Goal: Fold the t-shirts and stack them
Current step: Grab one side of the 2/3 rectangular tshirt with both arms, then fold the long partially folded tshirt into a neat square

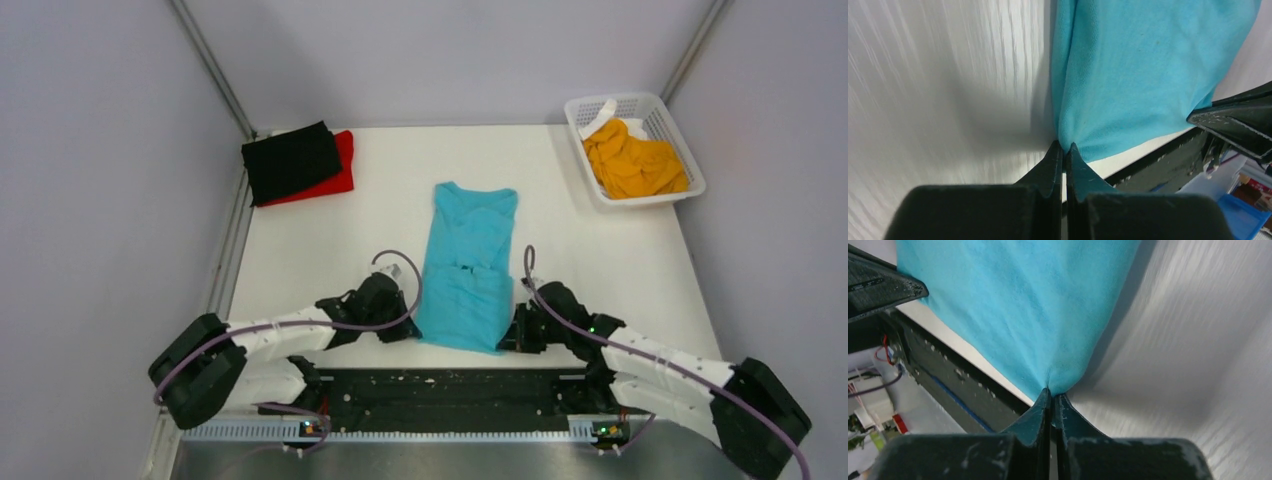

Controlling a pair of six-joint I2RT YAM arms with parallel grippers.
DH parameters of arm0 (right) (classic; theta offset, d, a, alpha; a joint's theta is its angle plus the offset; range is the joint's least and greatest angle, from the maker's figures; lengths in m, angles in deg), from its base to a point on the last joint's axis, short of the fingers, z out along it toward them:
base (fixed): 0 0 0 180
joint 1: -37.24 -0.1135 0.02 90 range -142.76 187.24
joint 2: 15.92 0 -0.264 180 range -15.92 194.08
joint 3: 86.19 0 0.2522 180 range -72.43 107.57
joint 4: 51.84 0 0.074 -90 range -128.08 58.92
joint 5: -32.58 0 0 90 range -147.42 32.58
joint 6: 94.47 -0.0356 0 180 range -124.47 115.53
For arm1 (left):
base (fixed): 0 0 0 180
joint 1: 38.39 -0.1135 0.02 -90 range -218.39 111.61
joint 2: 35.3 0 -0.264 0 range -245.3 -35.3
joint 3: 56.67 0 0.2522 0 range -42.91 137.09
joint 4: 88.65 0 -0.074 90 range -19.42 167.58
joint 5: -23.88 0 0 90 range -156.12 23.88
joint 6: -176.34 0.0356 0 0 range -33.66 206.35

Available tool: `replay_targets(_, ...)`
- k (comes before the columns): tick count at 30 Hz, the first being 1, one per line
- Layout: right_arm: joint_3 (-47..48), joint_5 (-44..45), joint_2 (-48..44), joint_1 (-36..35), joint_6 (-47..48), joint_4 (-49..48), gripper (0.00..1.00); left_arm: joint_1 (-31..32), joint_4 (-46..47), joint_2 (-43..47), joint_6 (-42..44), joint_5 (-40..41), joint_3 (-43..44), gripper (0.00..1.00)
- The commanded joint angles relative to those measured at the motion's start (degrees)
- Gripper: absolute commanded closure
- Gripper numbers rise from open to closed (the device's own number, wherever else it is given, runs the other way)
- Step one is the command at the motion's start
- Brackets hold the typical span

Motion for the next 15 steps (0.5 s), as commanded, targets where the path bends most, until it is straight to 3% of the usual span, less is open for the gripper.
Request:
replay_targets(1, -3.0, -1.8, -12.81, -3.94, -5.41, 16.48, 1.0, 5.03, -11.74, 7.01, -4.44, 4.34, -5.25, 1.0)
replay_targets(8, 2.2, -4.1, -21.39, -4.16, -3.06, 19.32, 1.0, 6.66, -9.06, 11.72, 0.08, 2.34, -1.74, 1.0)
replay_targets(15, 16.82, 11.08, -14.61, -3.97, 4.82, 23.99, 1.0, 6.48, -15.89, 14.6, 5.61, 15.55, 11.43, 1.0)
